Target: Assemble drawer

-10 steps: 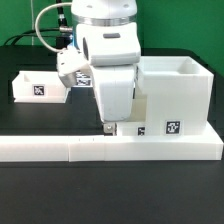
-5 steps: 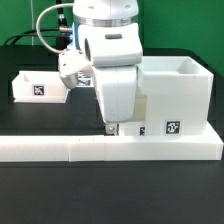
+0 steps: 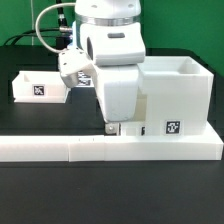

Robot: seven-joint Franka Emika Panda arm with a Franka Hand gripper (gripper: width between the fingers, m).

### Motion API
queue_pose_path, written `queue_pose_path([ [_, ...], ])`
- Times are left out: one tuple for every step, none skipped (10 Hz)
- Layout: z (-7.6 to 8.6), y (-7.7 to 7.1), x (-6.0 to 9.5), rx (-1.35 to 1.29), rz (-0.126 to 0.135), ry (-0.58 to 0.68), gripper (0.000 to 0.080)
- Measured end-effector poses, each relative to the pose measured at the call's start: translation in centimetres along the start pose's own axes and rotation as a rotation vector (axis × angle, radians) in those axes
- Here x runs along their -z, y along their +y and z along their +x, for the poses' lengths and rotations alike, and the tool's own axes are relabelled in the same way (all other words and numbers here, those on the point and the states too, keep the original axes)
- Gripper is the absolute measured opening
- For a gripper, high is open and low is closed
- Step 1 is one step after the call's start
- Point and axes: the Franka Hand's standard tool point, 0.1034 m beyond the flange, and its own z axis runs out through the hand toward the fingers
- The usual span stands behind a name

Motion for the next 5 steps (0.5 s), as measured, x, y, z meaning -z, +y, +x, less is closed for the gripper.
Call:
queue_pose_path([
  [-1.3,-0.4,0.0,0.006,0.001,-0.001,0.0649],
  [-1.8,-0.7,0.1,-0.002,-0.001,-0.001,0.0649],
  [-1.9,-1.2,0.0,-0.007,0.002,-0.003,0.0649],
  [-1.5,-2.1,0.2,-0.015,-0.009,-0.005,0.0649],
  [-1.1,-3.2,0.0,-0.021,-0.017,-0.004,0.0649],
])
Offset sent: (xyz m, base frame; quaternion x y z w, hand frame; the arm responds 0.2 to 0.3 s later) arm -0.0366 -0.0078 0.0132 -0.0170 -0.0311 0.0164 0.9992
